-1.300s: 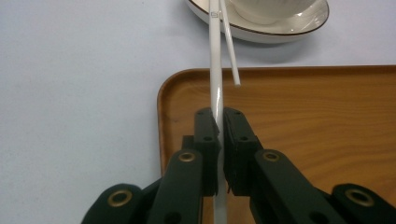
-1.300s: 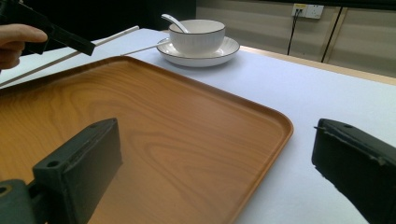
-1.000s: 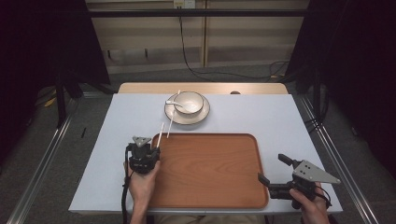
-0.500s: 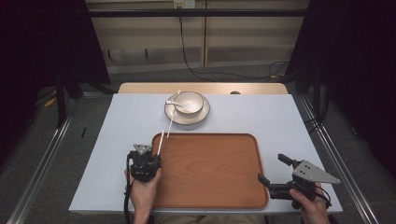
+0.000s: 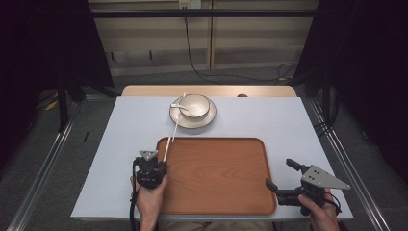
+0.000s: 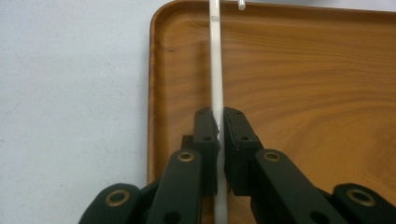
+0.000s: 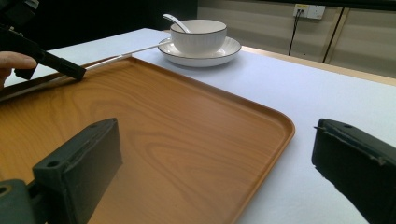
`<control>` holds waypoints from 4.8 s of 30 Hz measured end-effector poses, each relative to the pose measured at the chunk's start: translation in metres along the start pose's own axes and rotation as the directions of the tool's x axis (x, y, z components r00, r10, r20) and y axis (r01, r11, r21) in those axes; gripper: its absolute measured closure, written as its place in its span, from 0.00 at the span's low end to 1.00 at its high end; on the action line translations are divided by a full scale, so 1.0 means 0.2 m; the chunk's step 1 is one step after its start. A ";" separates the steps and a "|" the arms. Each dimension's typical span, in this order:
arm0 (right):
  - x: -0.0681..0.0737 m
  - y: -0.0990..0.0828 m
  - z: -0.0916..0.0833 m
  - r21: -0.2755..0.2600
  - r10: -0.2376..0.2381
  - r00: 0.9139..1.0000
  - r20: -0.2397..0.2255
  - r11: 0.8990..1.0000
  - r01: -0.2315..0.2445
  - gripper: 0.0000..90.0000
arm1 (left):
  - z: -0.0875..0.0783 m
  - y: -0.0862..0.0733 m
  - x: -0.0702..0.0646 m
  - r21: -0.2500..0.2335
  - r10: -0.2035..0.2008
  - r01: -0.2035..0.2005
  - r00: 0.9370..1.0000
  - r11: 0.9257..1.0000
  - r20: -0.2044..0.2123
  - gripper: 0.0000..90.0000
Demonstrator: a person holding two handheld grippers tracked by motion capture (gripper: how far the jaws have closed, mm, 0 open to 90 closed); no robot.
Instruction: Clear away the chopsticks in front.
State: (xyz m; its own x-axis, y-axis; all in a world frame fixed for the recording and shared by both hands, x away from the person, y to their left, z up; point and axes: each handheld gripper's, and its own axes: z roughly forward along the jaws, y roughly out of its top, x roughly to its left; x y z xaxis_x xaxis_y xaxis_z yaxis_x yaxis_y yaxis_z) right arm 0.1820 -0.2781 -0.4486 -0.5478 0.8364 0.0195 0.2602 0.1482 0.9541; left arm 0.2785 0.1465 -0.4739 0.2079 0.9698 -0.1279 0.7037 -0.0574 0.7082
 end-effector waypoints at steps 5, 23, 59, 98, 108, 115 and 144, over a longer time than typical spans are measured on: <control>0.00 0.00 0.00 -0.002 -0.002 1.000 0.000 1.000 0.002 0.02 | 0.00 0.00 0.00 -0.002 -0.002 0.002 1.000 1.000 -0.001 0.94; 0.00 0.00 0.00 -0.002 0.000 1.000 -0.001 1.000 0.000 0.02 | 0.00 0.01 0.01 -0.026 0.018 -0.016 0.998 1.000 0.057 0.92; 0.00 0.00 0.00 -0.005 0.001 1.000 -0.006 1.000 -0.001 0.02 | 0.07 0.17 0.09 -0.244 0.241 -0.212 0.966 0.946 0.097 0.10; -0.01 0.00 0.00 -0.010 0.000 1.000 0.000 1.000 0.000 0.02 | 0.35 0.61 0.15 -0.247 0.258 -0.215 0.953 0.945 0.157 0.30; -0.01 0.00 0.00 -0.008 0.003 1.000 -0.004 1.000 -0.003 0.02 | 0.45 0.68 0.09 -0.215 0.314 -0.278 0.936 0.936 0.161 0.45; -0.01 0.00 0.00 -0.011 0.003 1.000 -0.010 1.000 -0.003 0.02 | 0.51 0.70 0.09 -0.162 0.314 -0.286 0.931 0.944 0.187 0.59; -0.01 0.00 0.00 -0.003 0.006 1.000 -0.018 1.000 -0.006 0.02 | 0.68 0.76 0.10 -0.019 0.245 -0.245 0.956 0.969 0.161 0.86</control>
State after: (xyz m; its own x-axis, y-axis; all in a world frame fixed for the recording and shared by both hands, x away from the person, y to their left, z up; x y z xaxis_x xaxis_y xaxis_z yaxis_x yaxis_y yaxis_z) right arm 0.1830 -0.2809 -0.4491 -0.5604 0.8277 0.0303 0.2613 0.1420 0.9548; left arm 0.4823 0.1250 -0.4624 0.4799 0.8752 -0.0606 0.6186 -0.2886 0.7308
